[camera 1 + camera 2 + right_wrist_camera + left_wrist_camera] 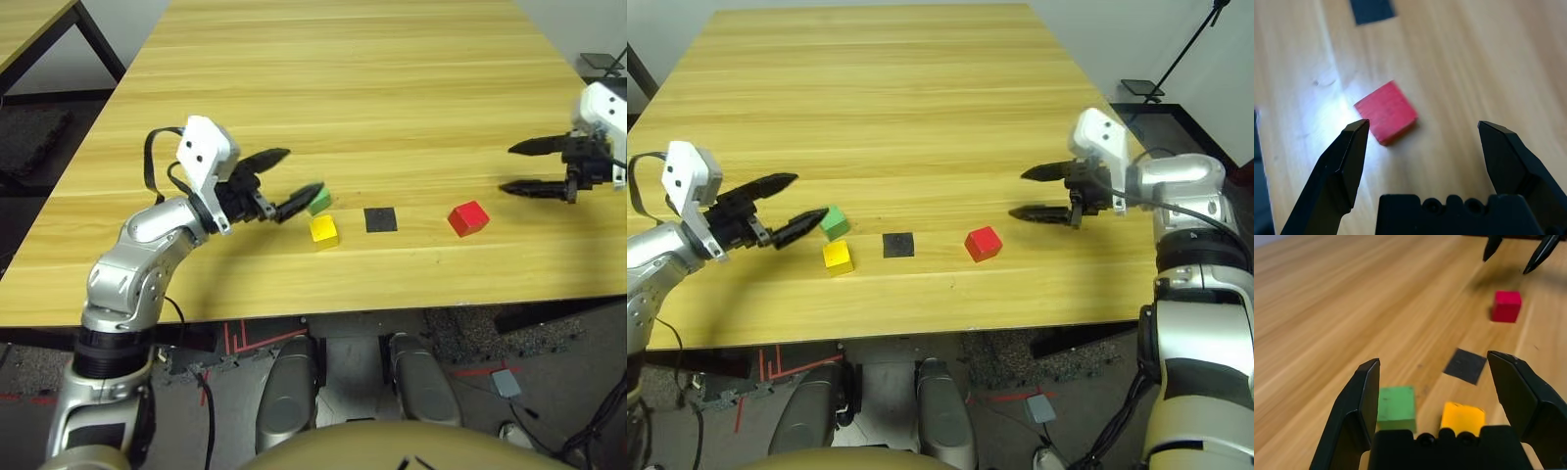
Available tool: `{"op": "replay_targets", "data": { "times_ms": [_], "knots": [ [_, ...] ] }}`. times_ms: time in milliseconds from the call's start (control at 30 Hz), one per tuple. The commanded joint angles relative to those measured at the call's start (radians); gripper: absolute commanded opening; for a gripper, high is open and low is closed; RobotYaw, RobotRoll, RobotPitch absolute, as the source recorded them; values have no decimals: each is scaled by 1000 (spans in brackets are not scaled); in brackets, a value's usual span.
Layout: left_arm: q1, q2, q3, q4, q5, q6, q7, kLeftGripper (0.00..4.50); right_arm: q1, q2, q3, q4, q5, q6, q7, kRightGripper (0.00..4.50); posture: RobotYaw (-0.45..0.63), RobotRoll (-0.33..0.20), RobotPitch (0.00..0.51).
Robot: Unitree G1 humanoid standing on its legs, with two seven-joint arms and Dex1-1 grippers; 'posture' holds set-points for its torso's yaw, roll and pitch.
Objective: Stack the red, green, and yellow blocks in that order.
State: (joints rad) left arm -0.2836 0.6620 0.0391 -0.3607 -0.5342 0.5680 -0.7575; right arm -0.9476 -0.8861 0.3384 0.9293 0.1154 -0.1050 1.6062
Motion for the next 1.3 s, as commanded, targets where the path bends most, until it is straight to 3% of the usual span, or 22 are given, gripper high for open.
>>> {"op": "replay_targets", "data": {
  "times_ms": [33, 267, 567, 667, 833, 867, 1067, 1300],
  "knots": [
    [-16, -3, -20, -4, 11, 27, 9, 4464, -55, -6, 148, 41, 18, -101, 8, 4500, 289, -164, 63],
    [3, -17, -16, -69, 8, 75, 59, 4464, -152, 76, 298, 175, -23, -258, 8, 4500, 347, -164, 65],
    [47, -22, 8, -139, -9, 127, 111, 4464, -167, 142, 345, 242, -42, -335, 8, 4500, 406, -174, 87],
    [52, -27, 11, -151, -11, 137, 122, 4500, -171, 164, 335, 257, -55, -345, 8, 3967, 415, -177, 94],
    [50, -34, 11, -163, -12, 154, 142, 4500, -190, 185, 313, 256, -88, -308, 8, 2213, 439, -184, 103],
    [48, -35, 11, -164, -13, 157, 146, 4500, -197, 191, 309, 249, -89, -296, 8, 2027, 450, -186, 105],
    [31, -38, 11, -159, -15, 165, 161, 4500, -225, 302, 242, 90, -57, -75, 8, 2047, 452, -200, 103],
    [-2, -42, -43, -138, 10, 158, 148, 4500, -176, 412, 239, -161, -170, 160, -62, 2047, 500, -215, 99]
  ]
}}
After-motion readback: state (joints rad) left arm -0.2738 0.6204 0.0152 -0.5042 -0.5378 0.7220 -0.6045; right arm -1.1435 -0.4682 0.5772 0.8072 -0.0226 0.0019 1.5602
